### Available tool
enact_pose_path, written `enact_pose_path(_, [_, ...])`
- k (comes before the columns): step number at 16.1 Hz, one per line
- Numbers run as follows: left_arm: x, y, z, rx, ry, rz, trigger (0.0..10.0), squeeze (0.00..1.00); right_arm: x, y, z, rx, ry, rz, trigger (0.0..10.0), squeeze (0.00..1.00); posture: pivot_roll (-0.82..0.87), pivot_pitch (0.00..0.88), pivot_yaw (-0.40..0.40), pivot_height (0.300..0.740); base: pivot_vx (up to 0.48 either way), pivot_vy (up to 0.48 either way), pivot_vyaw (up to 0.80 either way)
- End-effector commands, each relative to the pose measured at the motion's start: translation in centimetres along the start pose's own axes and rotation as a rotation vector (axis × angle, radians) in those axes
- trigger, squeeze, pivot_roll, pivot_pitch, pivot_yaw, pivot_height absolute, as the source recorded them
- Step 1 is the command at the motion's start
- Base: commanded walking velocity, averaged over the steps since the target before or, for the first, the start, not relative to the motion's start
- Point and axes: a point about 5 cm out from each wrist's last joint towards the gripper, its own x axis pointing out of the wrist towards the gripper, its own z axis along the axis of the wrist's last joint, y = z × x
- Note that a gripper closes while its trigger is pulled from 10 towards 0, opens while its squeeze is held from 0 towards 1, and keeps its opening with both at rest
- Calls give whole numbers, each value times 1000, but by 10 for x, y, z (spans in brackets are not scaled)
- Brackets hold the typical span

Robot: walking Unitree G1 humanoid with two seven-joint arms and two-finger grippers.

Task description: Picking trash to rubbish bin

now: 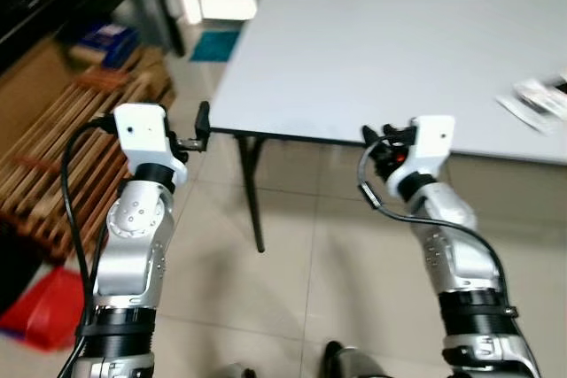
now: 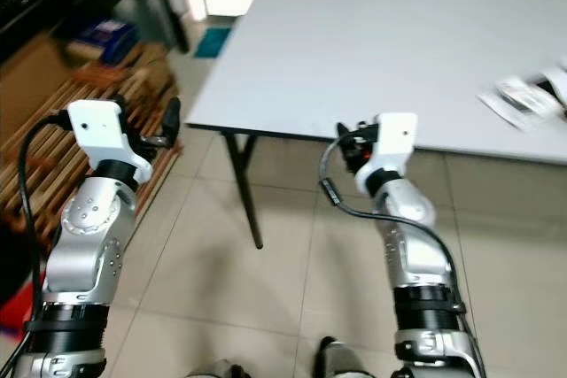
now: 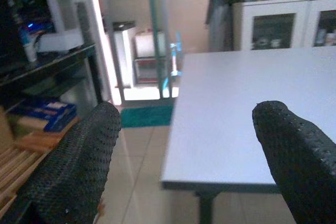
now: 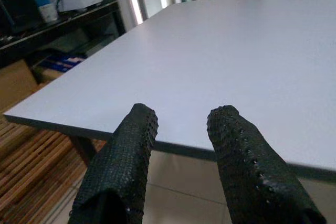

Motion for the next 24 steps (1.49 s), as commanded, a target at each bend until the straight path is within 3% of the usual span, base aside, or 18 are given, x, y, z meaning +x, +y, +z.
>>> enact_pose_path(1, [-1,-1,-1,-2,5,2,10000,0,-1,-4,3,-2,-4,-15,10000,0,-137,133,85,740,0,0,-800])
enact_pose_path(6, [0,1,-4,-10,22,21,10000,0,-1,-5,3,-4,-4,-15,10000,0,-137,133,85,740,0,0,-800])
enact_pose_path(17, [-3,5,-11,-26,64,62,10000,0,-2,-4,3,-17,-1,-6,10000,0,-145,142,73,740,0,0,0])
enact_pose_path(24, [-4,6,-14,-41,78,65,10000,0,-3,-5,2,-19,4,-10,10000,0,-148,147,72,740,0,-218,0])
